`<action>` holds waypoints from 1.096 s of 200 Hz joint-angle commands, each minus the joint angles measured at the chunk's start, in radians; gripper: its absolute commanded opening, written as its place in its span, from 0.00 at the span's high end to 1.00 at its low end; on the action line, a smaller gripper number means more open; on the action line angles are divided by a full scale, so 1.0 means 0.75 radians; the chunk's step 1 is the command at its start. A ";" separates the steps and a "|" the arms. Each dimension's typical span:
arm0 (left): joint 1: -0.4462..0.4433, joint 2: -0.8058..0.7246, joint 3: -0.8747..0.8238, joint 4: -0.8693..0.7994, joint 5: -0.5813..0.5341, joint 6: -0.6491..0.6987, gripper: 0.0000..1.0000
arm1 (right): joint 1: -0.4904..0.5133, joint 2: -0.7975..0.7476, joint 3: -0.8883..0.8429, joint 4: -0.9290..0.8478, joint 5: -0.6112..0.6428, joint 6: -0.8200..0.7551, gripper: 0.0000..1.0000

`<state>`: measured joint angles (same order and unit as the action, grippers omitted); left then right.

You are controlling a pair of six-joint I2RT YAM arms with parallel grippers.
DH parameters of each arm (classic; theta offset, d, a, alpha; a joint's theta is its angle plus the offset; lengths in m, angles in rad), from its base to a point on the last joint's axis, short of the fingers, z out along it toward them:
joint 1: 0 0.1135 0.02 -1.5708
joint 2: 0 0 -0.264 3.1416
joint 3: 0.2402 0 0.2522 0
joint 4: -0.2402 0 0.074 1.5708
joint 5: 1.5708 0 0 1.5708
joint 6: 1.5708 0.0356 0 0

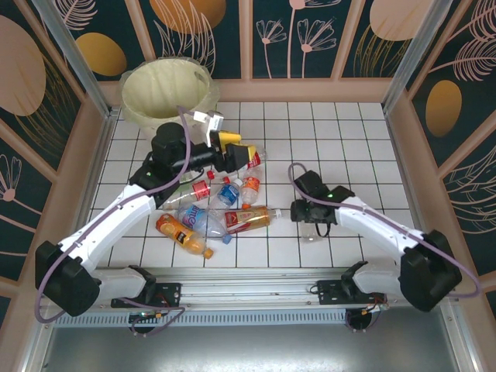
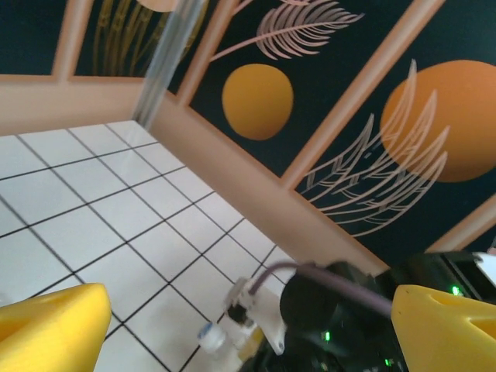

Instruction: Put the plastic bottles in the bin

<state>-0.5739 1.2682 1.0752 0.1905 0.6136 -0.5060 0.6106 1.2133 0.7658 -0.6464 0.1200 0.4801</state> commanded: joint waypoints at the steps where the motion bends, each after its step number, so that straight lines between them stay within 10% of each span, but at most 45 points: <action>1: -0.054 0.016 -0.046 0.171 0.037 -0.057 0.07 | -0.076 -0.126 0.028 0.130 -0.090 -0.015 0.46; 219: -0.318 0.303 -0.165 0.384 0.025 -0.189 0.05 | -0.285 -0.412 0.108 0.841 -0.858 -0.007 0.46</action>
<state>-0.8028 1.4879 0.9447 0.3904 0.5945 -0.6163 0.4137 0.9211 0.8318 -0.1036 -0.4244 0.4522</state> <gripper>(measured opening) 0.949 0.582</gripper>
